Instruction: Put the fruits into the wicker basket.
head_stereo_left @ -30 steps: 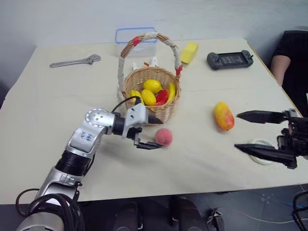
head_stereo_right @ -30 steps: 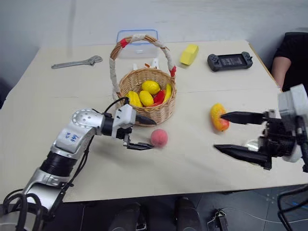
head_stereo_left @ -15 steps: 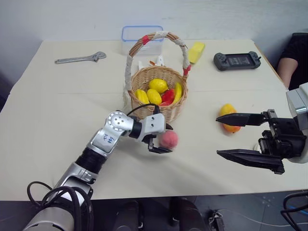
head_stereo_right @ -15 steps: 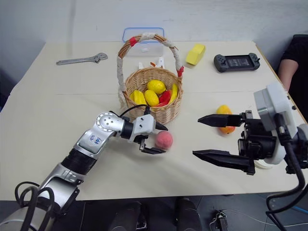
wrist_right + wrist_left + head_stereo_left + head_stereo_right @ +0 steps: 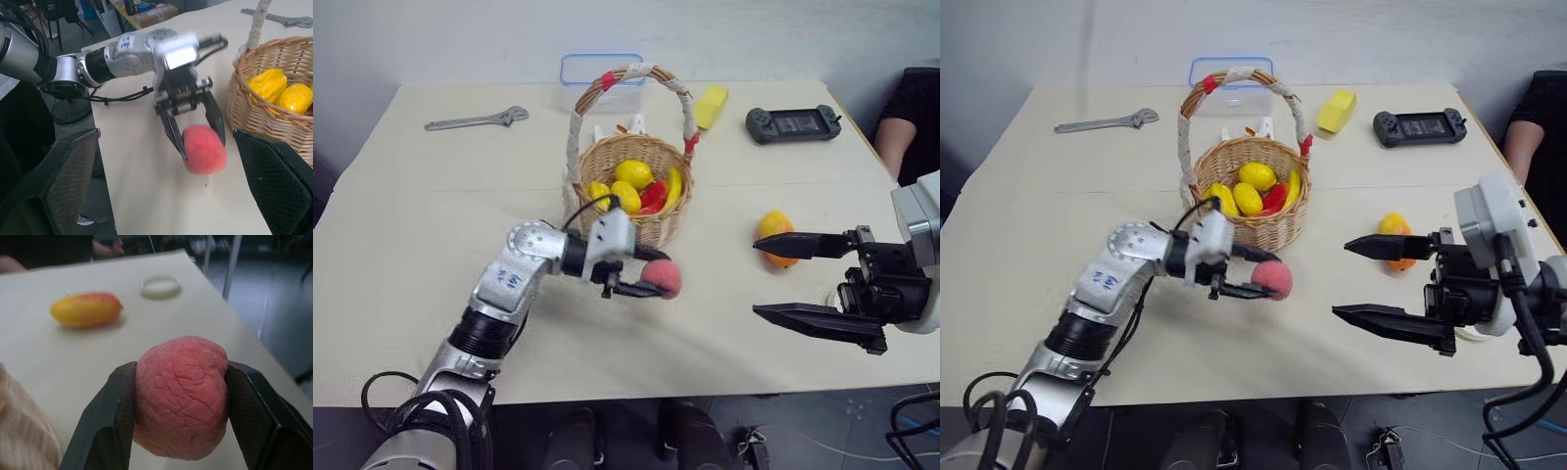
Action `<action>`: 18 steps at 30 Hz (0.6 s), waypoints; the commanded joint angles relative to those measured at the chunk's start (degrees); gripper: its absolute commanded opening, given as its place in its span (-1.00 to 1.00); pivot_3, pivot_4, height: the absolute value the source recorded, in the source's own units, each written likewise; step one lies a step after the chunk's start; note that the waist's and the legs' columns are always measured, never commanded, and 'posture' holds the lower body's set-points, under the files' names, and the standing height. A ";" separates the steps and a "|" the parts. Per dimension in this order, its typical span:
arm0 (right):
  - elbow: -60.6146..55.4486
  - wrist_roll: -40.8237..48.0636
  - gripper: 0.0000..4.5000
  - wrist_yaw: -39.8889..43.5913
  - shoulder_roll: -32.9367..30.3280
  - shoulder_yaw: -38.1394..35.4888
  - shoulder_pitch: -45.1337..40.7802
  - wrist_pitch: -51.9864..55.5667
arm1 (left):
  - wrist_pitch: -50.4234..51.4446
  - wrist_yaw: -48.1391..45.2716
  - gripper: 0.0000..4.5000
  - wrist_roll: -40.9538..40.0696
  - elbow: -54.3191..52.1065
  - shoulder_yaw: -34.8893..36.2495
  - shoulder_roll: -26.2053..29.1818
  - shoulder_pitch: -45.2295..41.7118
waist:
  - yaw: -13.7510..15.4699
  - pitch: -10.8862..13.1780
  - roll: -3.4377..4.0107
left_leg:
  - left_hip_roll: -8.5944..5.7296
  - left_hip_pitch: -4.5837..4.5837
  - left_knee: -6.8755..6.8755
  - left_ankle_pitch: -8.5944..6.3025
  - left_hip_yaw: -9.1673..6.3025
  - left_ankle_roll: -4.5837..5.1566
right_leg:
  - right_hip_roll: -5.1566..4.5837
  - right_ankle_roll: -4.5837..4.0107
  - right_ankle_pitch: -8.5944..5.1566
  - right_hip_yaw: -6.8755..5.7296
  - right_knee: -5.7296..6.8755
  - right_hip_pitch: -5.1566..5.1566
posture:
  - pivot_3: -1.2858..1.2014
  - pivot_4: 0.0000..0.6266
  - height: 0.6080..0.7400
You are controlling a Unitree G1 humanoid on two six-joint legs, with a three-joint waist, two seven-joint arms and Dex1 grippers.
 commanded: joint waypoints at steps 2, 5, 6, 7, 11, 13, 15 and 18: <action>-0.13 0.38 1.00 -0.39 0.25 -0.78 -0.66 -1.43 | 5.71 16.26 0.01 0.30 -2.70 7.34 -3.54 -6.43 | 0.31 0.00 -0.01 | -0.05 -0.06 0.16 -0.01 -0.13 0.04 | 0.04 0.02 0.01 0.00 0.05 0.07 | 0.03 -0.52 1.00; -0.07 -0.43 1.00 -0.48 0.56 -0.19 -0.53 -2.05 | 11.98 28.34 0.01 4.21 -0.61 8.87 -6.16 -10.21 | 0.24 0.00 -0.01 | -0.14 -0.10 0.22 -0.03 -0.21 0.16 | 0.05 0.13 0.08 0.03 0.01 0.15 | 0.03 -0.52 1.00; -0.01 -0.75 1.00 -0.48 0.65 0.08 -0.51 -2.30 | 13.87 30.19 0.01 4.82 -0.49 8.50 -6.62 -10.83 | 0.22 0.00 -0.01 | -0.16 -0.11 0.22 -0.03 -0.20 0.18 | 0.06 0.17 0.10 0.03 0.00 0.15 | 0.03 -0.52 1.00; 0.06 -1.23 1.00 -0.51 0.79 0.41 -0.56 -2.68 | 15.40 31.23 0.01 5.57 -0.54 7.45 -6.71 -11.22 | 0.21 0.00 -0.01 | -0.16 -0.11 0.21 -0.03 -0.20 0.20 | 0.07 0.18 0.11 0.02 -0.01 0.15 | 0.03 -0.52 1.00; 0.56 -3.24 1.00 -0.80 1.16 1.59 -1.18 -3.79 | 19.13 35.16 0.16 10.42 1.33 2.93 -6.10 -12.38 | 0.18 0.01 -0.01 | -0.15 -0.15 0.20 -0.03 -0.12 0.18 | 0.19 0.19 0.11 -0.16 0.03 0.09 | 0.03 -0.52 1.00; 0.87 -4.51 1.00 -0.77 1.21 1.93 -1.32 -4.40 | 18.59 35.10 0.42 11.96 1.28 0.83 -5.60 -12.83 | 0.18 0.01 -0.01 | -0.15 -0.16 0.20 -0.03 -0.05 0.18 | 0.19 0.19 0.12 -0.28 0.01 0.04 | 0.03 -0.52 1.00; 1.24 -5.69 1.00 -1.25 1.42 2.09 -1.42 -4.84 | 18.72 34.75 0.70 11.92 0.31 0.44 -5.65 -13.12 | 0.18 0.01 -0.02 | -0.15 -0.17 0.21 -0.03 -0.03 0.18 | 0.18 0.19 0.12 -0.29 -0.02 0.01 | 0.03 -0.52 1.00; 1.71 -6.63 1.00 -2.35 2.26 1.42 -1.36 -5.37 | 18.37 32.81 0.99 10.52 -0.58 1.43 -5.03 -12.90 | 0.17 0.01 -0.02 | -0.13 -0.16 0.21 -0.03 -0.04 0.18 | 0.11 0.19 0.12 -0.28 -0.03 0.01 | 0.03 -0.52 1.00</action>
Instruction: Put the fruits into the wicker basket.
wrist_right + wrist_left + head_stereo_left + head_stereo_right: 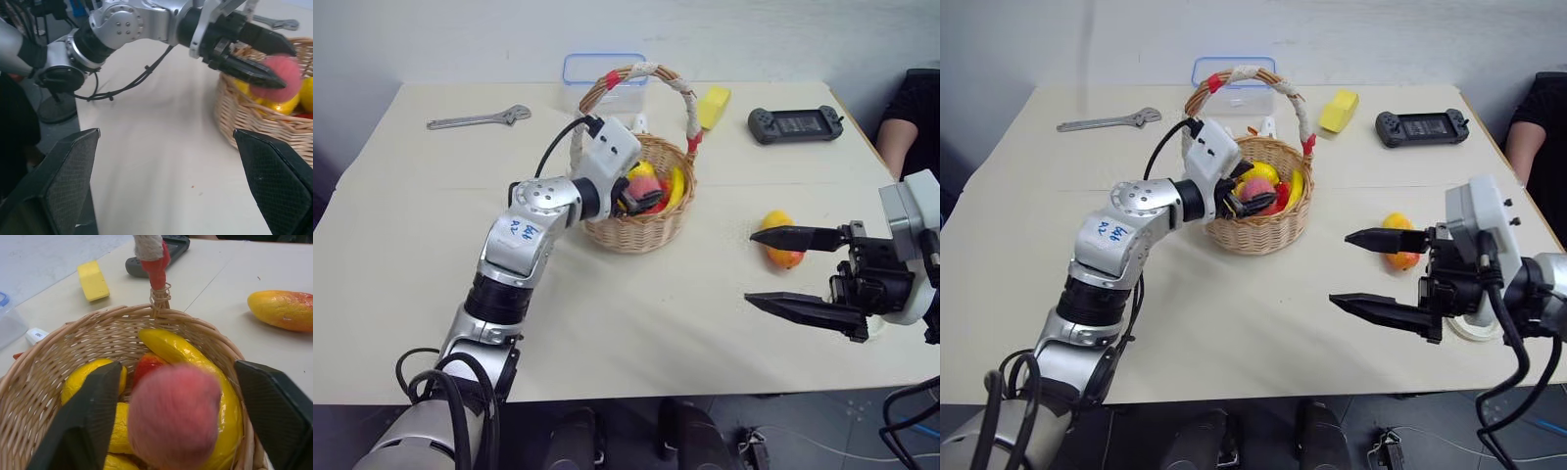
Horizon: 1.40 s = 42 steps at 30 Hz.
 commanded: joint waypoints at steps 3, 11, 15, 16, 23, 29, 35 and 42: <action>0.35 -1.02 1.00 -1.42 1.32 -3.68 1.42 -1.26 | -3.31 -4.64 0.99 -3.71 -3.39 4.09 1.90 -1.55 | -0.01 0.00 0.00 | 0.03 0.00 0.00 0.00 0.00 -0.02 | -0.05 0.00 0.00 0.01 0.00 -0.01 | 0.03 -0.52 1.00; 5.87 -11.13 1.00 2.38 3.14 -17.12 17.14 -1.91 | -5.07 -26.79 0.99 -20.90 -8.47 10.52 8.93 0.99 | 0.14 0.00 0.01 | -0.01 0.00 0.02 0.00 0.04 -0.02 | 0.06 0.00 0.00 -0.03 0.08 0.03 | 0.03 -0.52 1.00; 11.19 -18.60 1.00 3.03 4.62 -19.11 22.07 -5.42 | -5.91 -34.17 0.99 -23.35 -8.18 9.42 13.06 1.89 | -0.01 -0.01 0.01 | -0.08 0.05 0.05 0.02 0.10 0.03 | 0.06 0.07 0.04 0.04 -0.02 0.06 | 0.03 -0.52 1.00; 12.77 -20.45 1.00 2.30 4.93 -18.56 22.26 -6.27 | -6.62 -35.48 0.99 -23.22 -7.69 8.99 13.74 1.98 | -0.07 0.00 0.01 | -0.08 0.08 0.04 0.03 0.14 0.04 | 0.07 0.08 0.04 0.07 -0.01 0.06 | 0.03 -0.52 1.00; 19.27 -26.44 1.00 -1.84 6.54 -11.76 17.32 -8.04 | -8.01 -37.32 0.99 -23.05 -6.36 8.06 14.08 1.35 | -0.35 -0.02 0.04 | -0.01 0.15 0.00 0.01 0.21 0.00 | 0.16 0.05 0.04 0.21 0.04 0.02 | 0.03 -0.52 1.00; 24.87 -32.46 1.00 -7.92 8.05 1.35 4.04 -8.21 | -9.69 -36.96 0.99 -22.03 -6.26 6.99 13.52 1.54 | -0.53 -0.02 0.05 | 0.00 0.15 0.01 0.02 0.25 -0.02 | 0.17 0.04 0.04 0.25 0.06 -0.02 | 0.03 -0.52 1.00; 37.45 -39.45 1.00 -14.22 13.15 12.01 -11.22 -6.96 | -9.97 -35.82 0.99 -22.10 -6.67 6.79 13.21 1.41 | -0.80 -0.01 0.08 | 0.00 0.11 0.01 0.03 0.25 -0.04 | 0.17 0.04 0.04 0.22 0.06 -0.06 | 0.03 -0.52 1.00; 47.58 -40.38 1.00 -15.59 19.29 15.15 -19.98 -2.77 | -10.31 -34.32 0.99 -21.77 -7.45 7.07 13.64 2.18 | -1.30 -0.01 0.11 | 0.03 0.01 0.00 0.05 0.26 -0.04 | 0.23 0.05 0.04 0.20 0.25 -0.09 | 0.03 -0.52 1.00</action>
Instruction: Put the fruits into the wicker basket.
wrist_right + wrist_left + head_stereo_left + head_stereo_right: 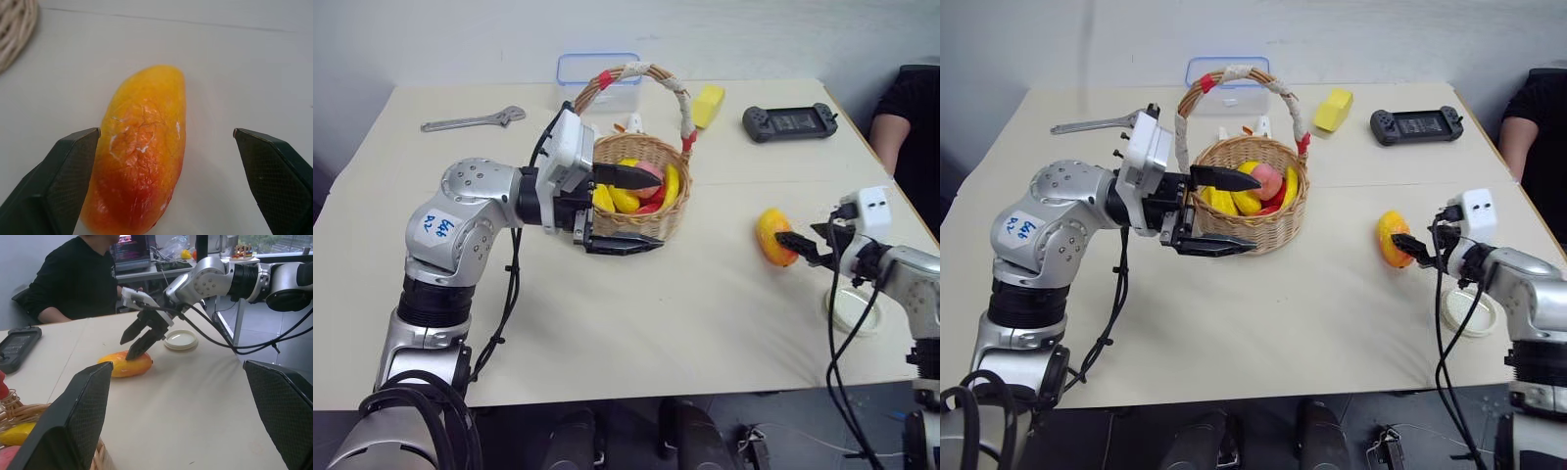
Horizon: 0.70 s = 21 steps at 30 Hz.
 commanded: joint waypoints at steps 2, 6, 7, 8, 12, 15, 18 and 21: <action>2.01 0.79 1.00 0.35 1.87 -0.67 -2.20 2.12 | -1.20 1.22 0.99 0.26 -1.42 0.59 0.28 -0.31 | -0.27 0.00 0.00 | 0.00 0.00 0.01 0.00 0.00 0.00 | 0.00 0.01 0.01 0.00 0.00 0.02 | 0.03 -0.52 1.00; 3.08 -0.14 0.83 -0.01 3.15 -0.68 -2.99 1.70 | -1.60 1.88 1.00 0.64 -1.18 0.67 0.38 -0.11 | -0.44 0.00 0.01 | 0.00 0.02 0.01 0.00 0.01 0.00 | 0.01 0.02 0.01 0.02 0.02 0.01 | 0.03 -0.52 1.00; 3.03 -0.01 0.73 0.15 3.32 -0.92 -3.11 1.65 | -1.60 2.12 1.00 0.73 -1.14 0.73 0.40 -0.07 | -0.43 -0.01 0.01 | 0.00 0.02 0.01 0.00 0.02 0.00 | 0.01 0.02 0.01 0.02 0.03 0.01 | 0.03 -0.52 1.00; 2.91 0.11 0.59 0.37 3.39 -1.10 -3.16 1.59 | -1.59 2.35 1.00 0.81 -1.12 0.79 0.43 -0.03 | -0.44 0.00 0.01 | 0.00 0.01 0.01 0.00 0.02 0.00 | 0.01 0.02 0.01 0.02 0.02 0.01 | 0.03 -0.52 1.00; -0.32 2.47 0.07 2.73 3.24 -2.24 -3.19 2.49 | -1.71 3.66 1.00 1.37 -0.61 2.17 1.44 0.62 | -0.55 0.01 0.03 | 0.02 0.01 0.00 0.00 0.03 0.00 | 0.02 0.02 0.01 0.04 0.02 -0.01 | 0.03 -0.52 1.00; -8.10 7.85 0.07 7.46 2.93 -2.32 -3.46 5.02 | 0.10 5.45 1.00 0.37 -0.21 5.66 3.70 1.65 | -0.79 0.06 0.11 | 0.05 0.00 -0.01 0.00 0.04 -0.02 | 0.05 0.02 0.01 0.07 0.04 -0.06 | 0.03 -0.52 1.00; -16.96 13.78 0.07 8.97 3.92 -1.04 -5.47 9.89 | 2.09 7.02 1.00 -0.51 -0.55 9.32 6.62 3.88 | -1.30 0.07 0.14 | 0.14 0.01 -0.05 -0.01 0.07 -0.09 | 0.15 0.00 0.00 0.13 0.06 -0.11 | 0.03 -0.52 1.00; -23.27 17.16 0.07 6.84 7.33 2.27 -10.95 13.57 | 4.21 8.15 1.00 -1.75 -1.43 13.63 10.16 6.89 | -2.10 0.08 0.15 | 0.18 0.01 -0.07 -0.03 0.08 -0.15 | 0.18 -0.02 -0.01 0.16 0.11 -0.19 | 0.03 -0.52 1.00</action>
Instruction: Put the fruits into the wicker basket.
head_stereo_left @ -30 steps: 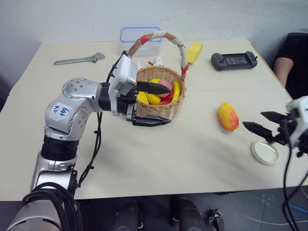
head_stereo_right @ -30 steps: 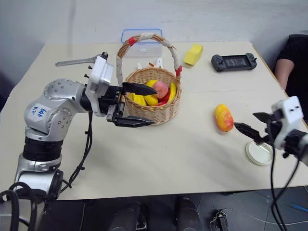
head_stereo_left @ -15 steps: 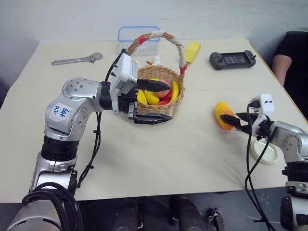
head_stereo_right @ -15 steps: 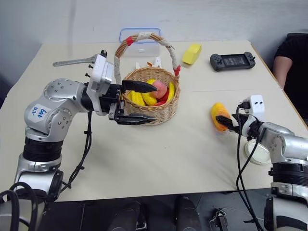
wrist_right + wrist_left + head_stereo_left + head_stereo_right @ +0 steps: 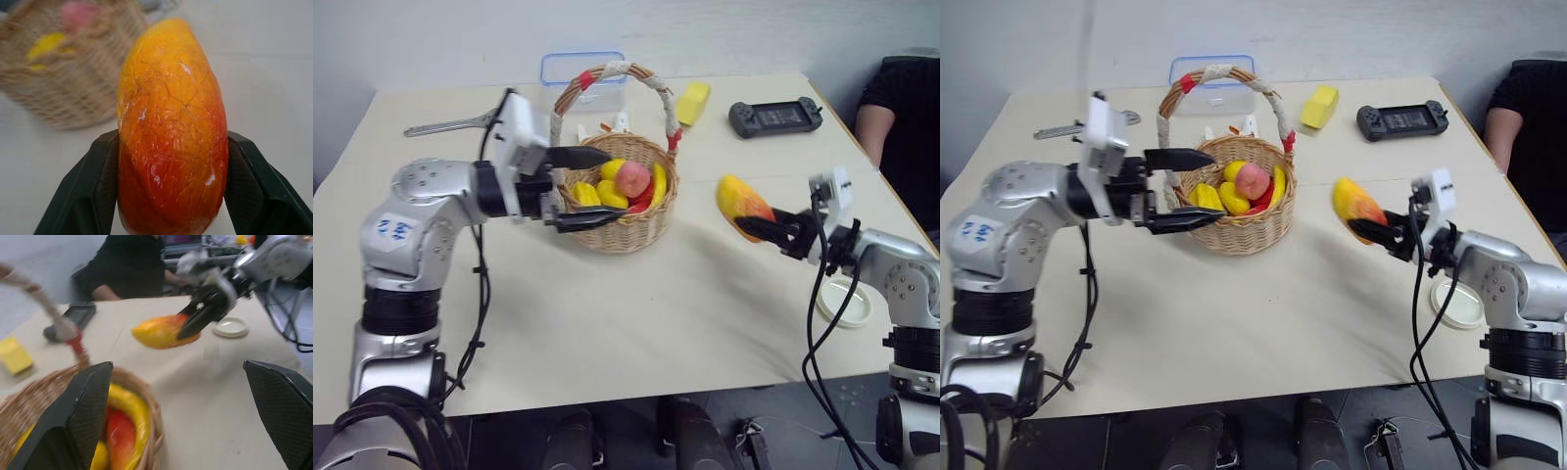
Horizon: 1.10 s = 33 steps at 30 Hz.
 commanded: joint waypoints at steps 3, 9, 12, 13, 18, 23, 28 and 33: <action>-6.73 3.31 0.07 -4.00 6.20 6.00 -10.73 4.70 | 4.46 1.84 1.00 -4.75 -4.05 8.03 4.99 3.66 | -0.16 0.00 0.00 | 0.02 -0.05 0.00 0.00 0.05 -0.07 | 0.01 -0.09 -0.05 0.06 0.18 -0.20 | 0.03 -0.52 1.00; 3.71 -3.40 0.07 -6.32 13.86 14.50 -20.88 1.39 | 5.41 3.71 1.00 -6.19 -6.29 9.23 6.55 4.89 | 0.43 0.00 0.00 | -0.11 -0.47 0.07 0.01 0.09 -0.06 | -0.10 -0.13 -0.07 0.06 0.29 -0.61 | 0.03 -0.52 1.00; 12.89 -9.19 0.07 -7.29 18.17 17.95 -25.45 -3.86 | 5.16 5.06 1.00 -6.56 -7.28 8.94 6.06 4.96 | -0.05 0.00 -0.01 | -0.10 -0.51 0.07 0.01 0.10 -0.05 | -0.08 -0.12 -0.07 0.03 0.29 -0.65 | 0.03 -0.52 1.00; 14.93 -10.44 0.22 -7.21 19.03 18.40 -26.33 -5.06 | 5.19 5.40 1.00 -6.71 -7.66 8.83 5.93 5.06 | -0.10 0.00 -0.01 | -0.10 -0.52 0.07 0.02 0.12 -0.06 | -0.06 -0.12 -0.07 0.04 0.30 -0.67 | 0.03 -0.52 1.00; 14.14 -11.05 0.95 -4.24 20.11 18.58 -27.17 -5.96 | 4.44 6.07 1.00 -6.67 -8.92 8.25 5.84 6.14 | -0.14 0.00 0.00 | -0.01 -0.62 0.03 0.01 0.10 -0.11 | 0.08 -0.13 -0.08 0.04 0.24 -0.75 | 0.03 -0.52 1.00; 3.26 -7.62 0.98 -3.56 15.93 14.21 -23.79 -1.59 | 3.38 6.81 1.00 -6.16 -8.46 7.82 5.62 5.88 | 0.03 0.00 0.00 | 0.04 -0.69 0.04 0.02 0.07 -0.14 | 0.16 -0.13 -0.08 0.05 0.25 -0.82 | 0.03 -0.52 1.00; -5.77 -6.29 0.98 -6.52 10.00 8.03 -16.83 1.41 | 2.75 6.88 1.00 -6.21 -8.01 6.94 5.56 5.11 | 0.12 -0.01 -0.02 | 0.01 -0.73 0.07 0.02 0.04 -0.14 | 0.14 -0.13 -0.07 0.07 0.22 -0.79 | 0.03 -0.52 1.00; 0.61 -12.69 0.98 -8.49 10.56 9.53 -16.32 -7.81 | 1.51 6.59 1.00 -5.60 -6.88 5.39 5.11 3.85 | -0.51 0.00 -0.01 | 0.08 -0.59 0.04 0.06 0.18 -0.22 | 0.26 -0.14 -0.07 0.18 0.30 -0.80 | 0.03 -0.52 1.00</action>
